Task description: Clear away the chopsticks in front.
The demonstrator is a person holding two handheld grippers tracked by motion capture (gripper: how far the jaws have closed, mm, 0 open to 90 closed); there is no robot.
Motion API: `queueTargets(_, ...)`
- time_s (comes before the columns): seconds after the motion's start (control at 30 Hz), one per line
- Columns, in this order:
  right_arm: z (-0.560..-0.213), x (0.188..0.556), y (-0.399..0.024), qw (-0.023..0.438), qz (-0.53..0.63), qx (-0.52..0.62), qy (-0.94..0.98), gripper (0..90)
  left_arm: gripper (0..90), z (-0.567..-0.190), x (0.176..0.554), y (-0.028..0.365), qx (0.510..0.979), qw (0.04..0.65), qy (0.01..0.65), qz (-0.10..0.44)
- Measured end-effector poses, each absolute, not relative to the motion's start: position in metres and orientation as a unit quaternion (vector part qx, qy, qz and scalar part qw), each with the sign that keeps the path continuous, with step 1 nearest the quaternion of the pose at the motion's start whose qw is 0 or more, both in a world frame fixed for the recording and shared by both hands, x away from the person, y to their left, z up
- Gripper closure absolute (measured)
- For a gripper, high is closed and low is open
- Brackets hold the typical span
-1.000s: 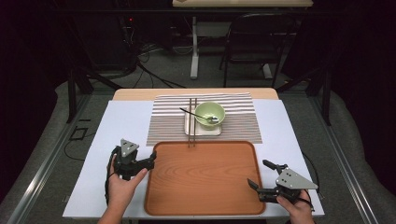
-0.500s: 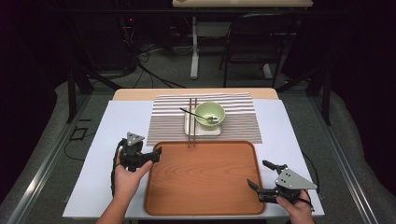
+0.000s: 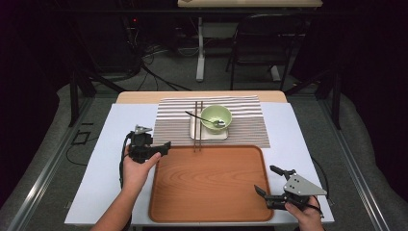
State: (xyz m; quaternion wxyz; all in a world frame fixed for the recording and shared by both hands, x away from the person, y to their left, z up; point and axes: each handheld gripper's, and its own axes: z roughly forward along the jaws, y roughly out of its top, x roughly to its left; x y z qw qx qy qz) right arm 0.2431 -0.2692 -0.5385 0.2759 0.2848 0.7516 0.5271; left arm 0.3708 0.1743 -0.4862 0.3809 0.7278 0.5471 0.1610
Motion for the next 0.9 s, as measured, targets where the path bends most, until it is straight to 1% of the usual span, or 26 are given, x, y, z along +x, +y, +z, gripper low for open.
queueTargets(0.27,-0.538,0.243,-0.269,0.276,0.529,0.281,0.752,15.0,27.6,-0.479,0.391,0.171,0.721,0.385,0.558,0.142)
queueTargets(0.3,-0.538,0.243,-0.27,0.277,0.53,0.278,0.752,15.0,29.4,-0.478,0.396,0.17,0.716,0.392,0.562,0.132)
queueTargets(0.43,-0.537,0.243,-0.27,0.275,0.533,0.281,0.749,15.0,31.1,-0.476,0.404,0.168,0.71,0.393,0.569,0.13)
queueTargets(0.67,-0.537,0.243,-0.27,0.273,0.534,0.28,0.749,15.0,31.2,-0.471,0.417,0.164,0.705,0.39,0.578,0.128)
queueTargets(0.77,-0.537,0.243,-0.27,0.273,0.535,0.28,0.749,15.0,29.5,-0.47,0.424,0.163,0.698,0.385,0.589,0.129)
queueTargets(0.9,-0.537,0.243,-0.27,0.273,0.536,0.278,0.749,15.0,29.5,-0.47,0.436,0.162,0.692,0.381,0.6,0.123)
